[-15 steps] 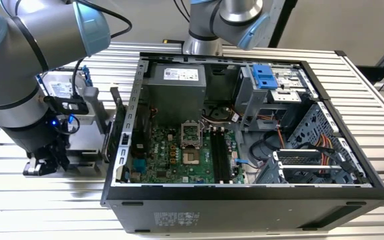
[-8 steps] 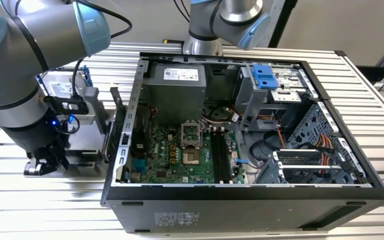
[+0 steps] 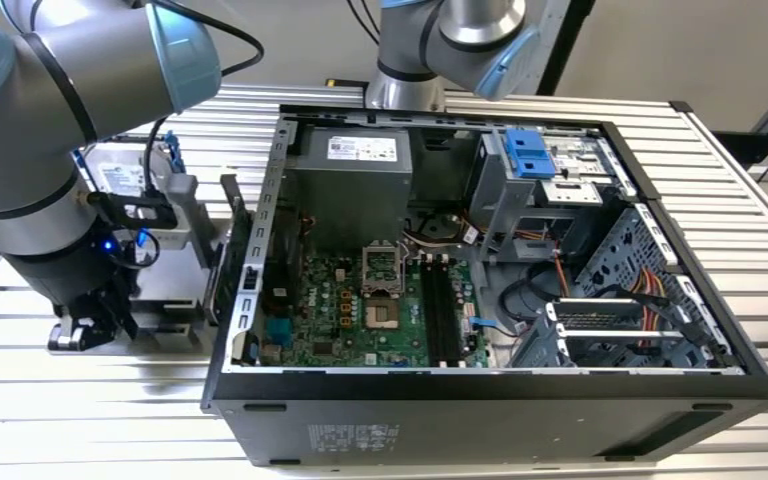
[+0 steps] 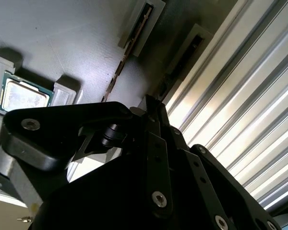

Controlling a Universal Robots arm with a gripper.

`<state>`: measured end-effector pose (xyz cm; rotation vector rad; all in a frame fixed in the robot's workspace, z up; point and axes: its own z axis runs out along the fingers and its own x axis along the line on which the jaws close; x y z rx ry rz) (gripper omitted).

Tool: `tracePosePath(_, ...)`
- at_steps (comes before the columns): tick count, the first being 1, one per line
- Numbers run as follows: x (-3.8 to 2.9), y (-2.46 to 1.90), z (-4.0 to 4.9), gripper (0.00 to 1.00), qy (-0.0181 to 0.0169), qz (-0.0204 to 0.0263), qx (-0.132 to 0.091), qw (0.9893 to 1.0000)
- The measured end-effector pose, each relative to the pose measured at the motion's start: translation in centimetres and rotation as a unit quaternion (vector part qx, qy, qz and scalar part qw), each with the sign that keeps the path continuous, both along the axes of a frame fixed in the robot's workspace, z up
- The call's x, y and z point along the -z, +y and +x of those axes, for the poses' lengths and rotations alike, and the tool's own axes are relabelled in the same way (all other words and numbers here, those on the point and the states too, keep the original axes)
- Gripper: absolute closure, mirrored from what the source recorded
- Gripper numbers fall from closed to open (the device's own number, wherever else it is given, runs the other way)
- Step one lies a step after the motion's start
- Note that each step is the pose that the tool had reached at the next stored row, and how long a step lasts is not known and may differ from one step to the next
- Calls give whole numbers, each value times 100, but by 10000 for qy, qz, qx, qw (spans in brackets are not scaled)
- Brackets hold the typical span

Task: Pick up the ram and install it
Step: 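Pick up the ram and move it above insertion slot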

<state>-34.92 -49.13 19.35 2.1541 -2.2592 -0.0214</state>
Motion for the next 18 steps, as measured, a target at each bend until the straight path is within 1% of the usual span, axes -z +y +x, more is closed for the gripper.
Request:
tracePosePath(4, -5, 0, 0, 100, -1, 0, -1, 10000)
tracePosePath(18, -125, 0, 0, 100, 0, 0, -1, 10000)
